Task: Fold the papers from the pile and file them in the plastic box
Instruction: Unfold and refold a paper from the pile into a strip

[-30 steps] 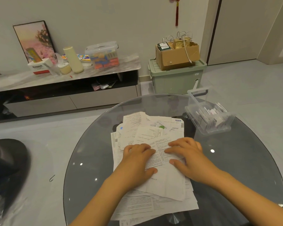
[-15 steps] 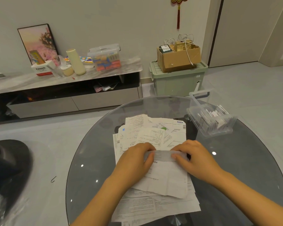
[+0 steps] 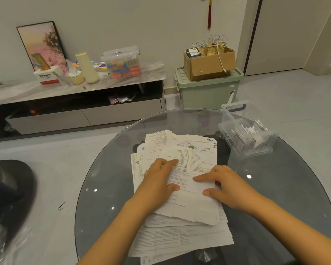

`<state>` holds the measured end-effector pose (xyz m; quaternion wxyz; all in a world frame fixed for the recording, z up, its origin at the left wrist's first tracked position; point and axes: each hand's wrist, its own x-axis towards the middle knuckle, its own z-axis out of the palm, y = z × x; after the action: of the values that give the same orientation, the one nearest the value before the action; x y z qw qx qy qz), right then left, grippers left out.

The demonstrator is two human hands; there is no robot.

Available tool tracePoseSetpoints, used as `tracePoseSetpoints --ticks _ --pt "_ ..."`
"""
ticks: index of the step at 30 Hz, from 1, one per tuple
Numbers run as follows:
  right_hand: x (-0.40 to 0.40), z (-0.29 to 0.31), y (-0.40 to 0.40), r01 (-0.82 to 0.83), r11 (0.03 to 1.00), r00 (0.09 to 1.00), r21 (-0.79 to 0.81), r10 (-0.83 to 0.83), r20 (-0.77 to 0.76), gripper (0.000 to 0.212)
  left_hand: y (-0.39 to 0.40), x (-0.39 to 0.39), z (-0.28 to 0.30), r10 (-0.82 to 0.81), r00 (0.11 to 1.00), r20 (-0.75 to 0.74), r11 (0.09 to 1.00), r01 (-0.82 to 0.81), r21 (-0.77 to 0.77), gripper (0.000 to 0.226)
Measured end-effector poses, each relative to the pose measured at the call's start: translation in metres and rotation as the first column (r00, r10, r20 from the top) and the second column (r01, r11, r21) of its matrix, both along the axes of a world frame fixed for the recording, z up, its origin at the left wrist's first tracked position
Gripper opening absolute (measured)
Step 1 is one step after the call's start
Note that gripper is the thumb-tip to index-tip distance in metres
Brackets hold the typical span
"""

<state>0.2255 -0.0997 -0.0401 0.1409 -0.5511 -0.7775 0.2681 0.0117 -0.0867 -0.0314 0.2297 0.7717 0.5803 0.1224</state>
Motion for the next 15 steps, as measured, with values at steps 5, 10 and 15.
tracePoseSetpoints --ticks 5,10,15 --pt "0.008 0.004 -0.001 -0.055 0.994 0.997 -0.097 0.060 0.043 0.051 0.003 -0.005 0.000 0.066 0.997 0.050 0.997 -0.064 -0.039 0.066" --pt "0.013 0.008 -0.004 -0.077 0.987 0.997 -0.143 0.079 0.008 0.053 -0.003 0.002 0.003 -0.002 1.000 -0.028 0.993 0.006 0.116 0.047" --pt "0.014 0.012 -0.010 -0.040 0.980 0.998 -0.196 0.029 -0.058 0.054 -0.014 0.009 0.004 -0.169 0.982 -0.079 0.969 0.180 0.169 0.030"
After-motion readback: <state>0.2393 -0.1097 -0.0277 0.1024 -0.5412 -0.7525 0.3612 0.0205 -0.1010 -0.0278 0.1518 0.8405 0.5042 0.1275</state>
